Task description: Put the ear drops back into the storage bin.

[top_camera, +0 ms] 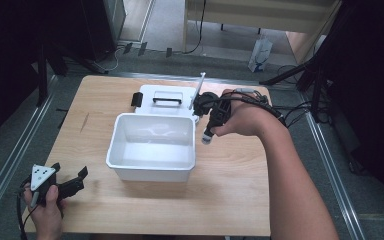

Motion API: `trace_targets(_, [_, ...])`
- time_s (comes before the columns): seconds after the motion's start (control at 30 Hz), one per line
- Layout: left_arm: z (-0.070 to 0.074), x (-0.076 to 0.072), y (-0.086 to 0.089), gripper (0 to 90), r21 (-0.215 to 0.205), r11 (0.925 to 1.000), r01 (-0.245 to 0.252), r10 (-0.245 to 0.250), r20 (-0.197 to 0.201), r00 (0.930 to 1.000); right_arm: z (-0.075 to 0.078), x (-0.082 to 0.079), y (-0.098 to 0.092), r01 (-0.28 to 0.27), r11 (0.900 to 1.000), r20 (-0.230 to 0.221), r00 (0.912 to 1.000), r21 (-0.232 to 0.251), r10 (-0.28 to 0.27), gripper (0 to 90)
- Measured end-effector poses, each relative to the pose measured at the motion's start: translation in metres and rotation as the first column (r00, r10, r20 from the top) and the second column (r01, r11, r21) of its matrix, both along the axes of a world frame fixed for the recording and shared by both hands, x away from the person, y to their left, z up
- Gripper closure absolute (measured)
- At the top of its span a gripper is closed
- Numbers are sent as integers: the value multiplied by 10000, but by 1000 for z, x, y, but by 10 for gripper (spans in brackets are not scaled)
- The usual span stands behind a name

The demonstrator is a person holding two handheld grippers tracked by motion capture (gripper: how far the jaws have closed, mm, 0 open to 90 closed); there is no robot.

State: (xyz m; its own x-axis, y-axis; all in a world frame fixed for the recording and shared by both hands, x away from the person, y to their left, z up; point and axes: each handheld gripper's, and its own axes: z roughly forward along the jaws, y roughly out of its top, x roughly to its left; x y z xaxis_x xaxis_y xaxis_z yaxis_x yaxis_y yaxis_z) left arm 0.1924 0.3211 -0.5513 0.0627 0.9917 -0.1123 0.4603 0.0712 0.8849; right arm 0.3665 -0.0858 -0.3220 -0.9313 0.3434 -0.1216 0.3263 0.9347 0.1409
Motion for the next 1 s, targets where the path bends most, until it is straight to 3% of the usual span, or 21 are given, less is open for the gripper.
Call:
trace_targets(0.07, [0, 0, 0, 79, -25, 10000, -12, 12, -3, 10000, 9, -1, 8, -85, 9997, 101, 9999, 242, 83, 721])
trace_targets(0.2, [0, 0, -1, 79, 1, 10000, -22, 22, 16, 10000, 14, -3, 21, -338, 9991, 122, 9994, 237, 335, 721])
trace_targets(0.47, [0, 0, -1, 79, -8, 10000, -22, 22, 39, 10000, 8, -4, 42, -785, 9969, 70, 9969, 104, 784, 721])
trace_targets(0.73, [0, 0, 0, 79, -69, 10000, -6, 6, 49, 10000, -8, 0, 52, -977, 9952, -71, 9952, 12, 977, 721])
trace_targets(1.0, [0, 0, 0, 79, -66, 10000, 11, -11, 32, 10000, -36, 4, 53, -1250, 9913, -216, 9920, -408, 1242, 720])
